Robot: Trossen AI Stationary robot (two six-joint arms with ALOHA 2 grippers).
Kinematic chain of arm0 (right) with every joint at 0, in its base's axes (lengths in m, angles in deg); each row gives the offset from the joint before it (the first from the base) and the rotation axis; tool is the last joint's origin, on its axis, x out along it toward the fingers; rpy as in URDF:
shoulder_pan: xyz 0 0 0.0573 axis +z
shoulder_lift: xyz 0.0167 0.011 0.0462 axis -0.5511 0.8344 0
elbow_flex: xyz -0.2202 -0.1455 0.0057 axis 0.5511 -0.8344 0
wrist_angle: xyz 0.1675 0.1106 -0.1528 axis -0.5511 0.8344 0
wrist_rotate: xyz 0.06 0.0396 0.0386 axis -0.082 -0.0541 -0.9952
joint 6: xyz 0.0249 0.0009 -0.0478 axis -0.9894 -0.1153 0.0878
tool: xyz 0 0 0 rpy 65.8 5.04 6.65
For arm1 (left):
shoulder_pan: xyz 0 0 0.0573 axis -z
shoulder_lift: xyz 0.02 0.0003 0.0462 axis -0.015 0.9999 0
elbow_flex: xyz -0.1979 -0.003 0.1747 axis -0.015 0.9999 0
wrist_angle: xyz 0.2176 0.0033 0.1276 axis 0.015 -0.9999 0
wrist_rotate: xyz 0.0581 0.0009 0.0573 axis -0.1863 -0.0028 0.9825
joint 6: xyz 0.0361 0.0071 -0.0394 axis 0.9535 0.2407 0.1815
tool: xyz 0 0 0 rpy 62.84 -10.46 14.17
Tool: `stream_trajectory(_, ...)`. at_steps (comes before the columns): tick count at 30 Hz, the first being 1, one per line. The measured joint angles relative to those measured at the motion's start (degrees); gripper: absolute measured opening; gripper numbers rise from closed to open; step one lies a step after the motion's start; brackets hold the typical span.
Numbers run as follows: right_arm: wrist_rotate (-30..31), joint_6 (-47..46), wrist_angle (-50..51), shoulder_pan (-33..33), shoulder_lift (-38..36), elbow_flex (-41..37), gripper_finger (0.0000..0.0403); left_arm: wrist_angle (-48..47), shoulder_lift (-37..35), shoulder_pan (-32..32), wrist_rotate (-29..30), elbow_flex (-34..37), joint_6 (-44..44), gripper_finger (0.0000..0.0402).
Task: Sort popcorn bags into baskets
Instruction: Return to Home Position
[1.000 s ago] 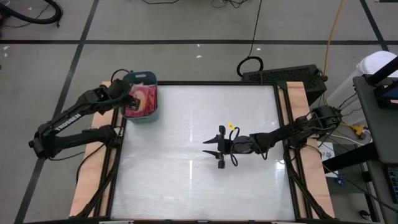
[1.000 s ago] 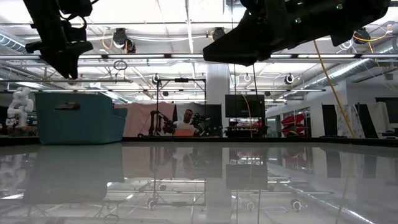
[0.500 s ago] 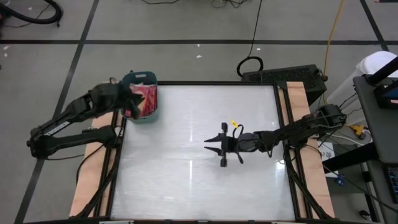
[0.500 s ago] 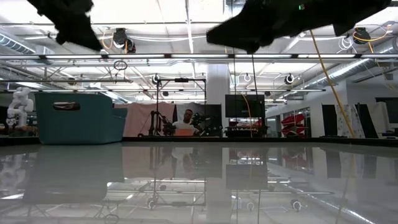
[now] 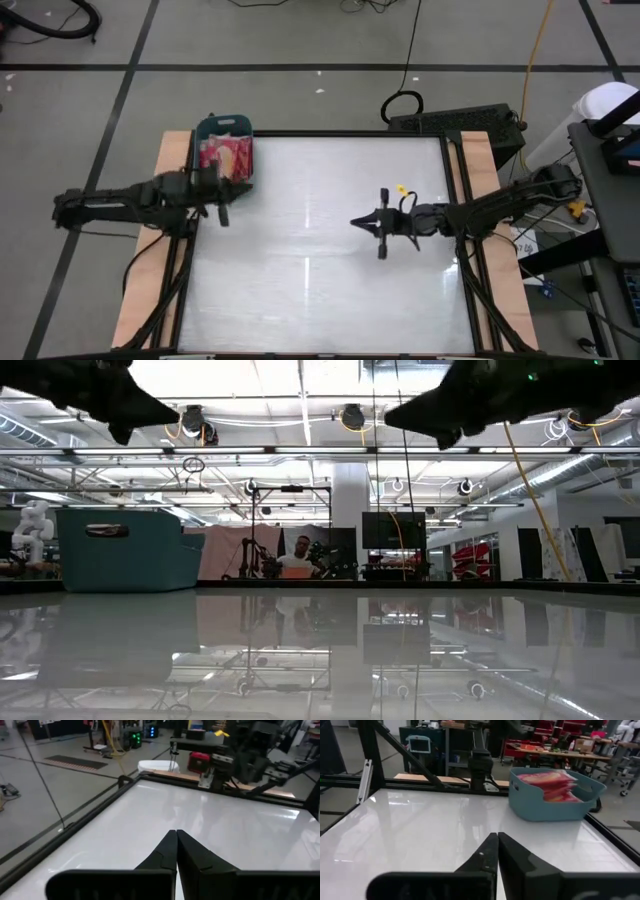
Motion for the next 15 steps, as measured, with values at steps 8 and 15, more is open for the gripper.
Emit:
stream_trajectory(8, -0.15, 1.15, -0.01, -1.92, -6.77, -6.74, 0.0001, 9.31, 0.74, 6.12, 4.17, 7.11, -0.32, 0.0003)
stream_trajectory(15, -0.13, 1.99, 0.0, -2.19, -11.43, -12.35, 0.0001, 12.81, 0.74, 9.35, 5.94, 11.25, -0.18, 0.0003)
